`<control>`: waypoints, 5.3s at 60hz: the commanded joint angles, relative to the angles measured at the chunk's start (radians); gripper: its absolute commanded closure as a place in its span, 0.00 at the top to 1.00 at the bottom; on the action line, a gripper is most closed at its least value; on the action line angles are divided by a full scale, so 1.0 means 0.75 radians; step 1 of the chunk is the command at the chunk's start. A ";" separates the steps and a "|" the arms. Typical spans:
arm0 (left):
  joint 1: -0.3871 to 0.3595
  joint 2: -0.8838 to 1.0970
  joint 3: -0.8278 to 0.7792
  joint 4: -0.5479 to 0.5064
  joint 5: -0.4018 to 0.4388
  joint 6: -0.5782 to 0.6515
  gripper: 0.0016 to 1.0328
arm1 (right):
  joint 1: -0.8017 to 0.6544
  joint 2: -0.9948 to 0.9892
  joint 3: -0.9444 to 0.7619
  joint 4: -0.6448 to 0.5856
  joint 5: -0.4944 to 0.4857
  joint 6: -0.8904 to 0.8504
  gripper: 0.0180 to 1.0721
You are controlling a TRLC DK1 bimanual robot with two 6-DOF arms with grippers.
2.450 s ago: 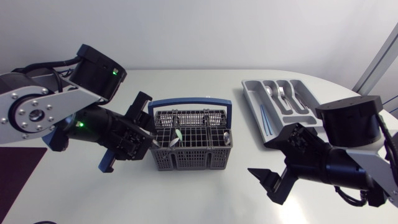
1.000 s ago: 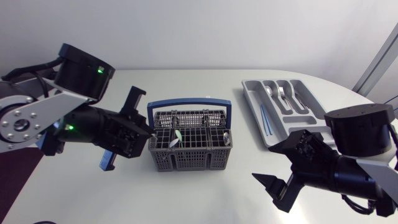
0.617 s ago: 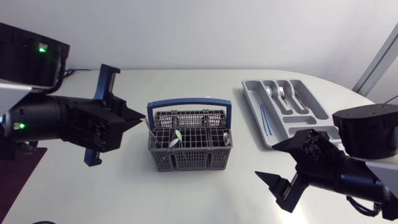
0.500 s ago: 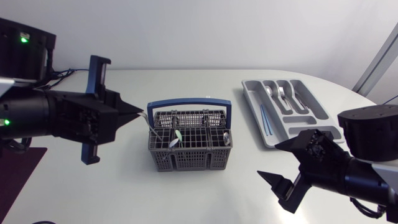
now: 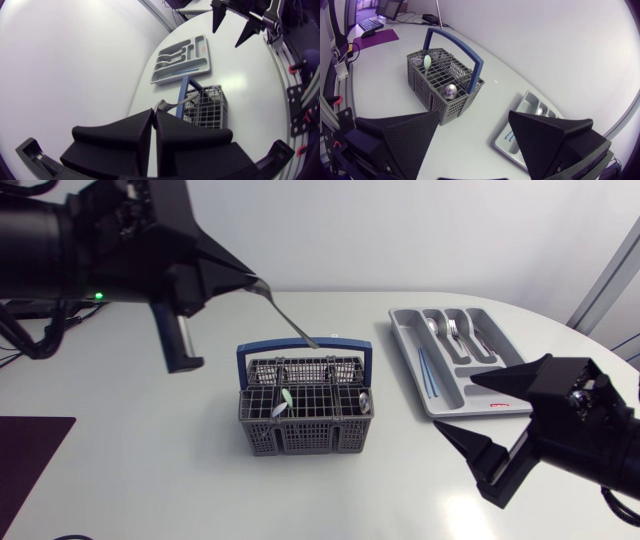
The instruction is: Unload the cutlery basket into the drawer organizer.
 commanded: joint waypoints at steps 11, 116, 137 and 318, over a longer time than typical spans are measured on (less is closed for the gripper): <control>-0.114 0.280 0.176 -0.054 0.012 -0.512 0.05 | 0.130 -0.017 0.031 0.121 0.102 -0.032 0.93; -0.280 0.521 0.347 -0.125 0.104 -0.927 0.06 | 0.490 0.529 -0.048 0.903 0.597 -0.322 0.06; -0.243 0.466 0.353 -0.076 0.102 -0.954 0.76 | 0.490 0.476 -0.073 0.843 0.593 -0.324 0.06; -0.501 0.321 -0.144 -0.178 -0.872 -0.972 0.84 | -1.239 1.472 0.522 0.074 -0.601 -1.668 0.96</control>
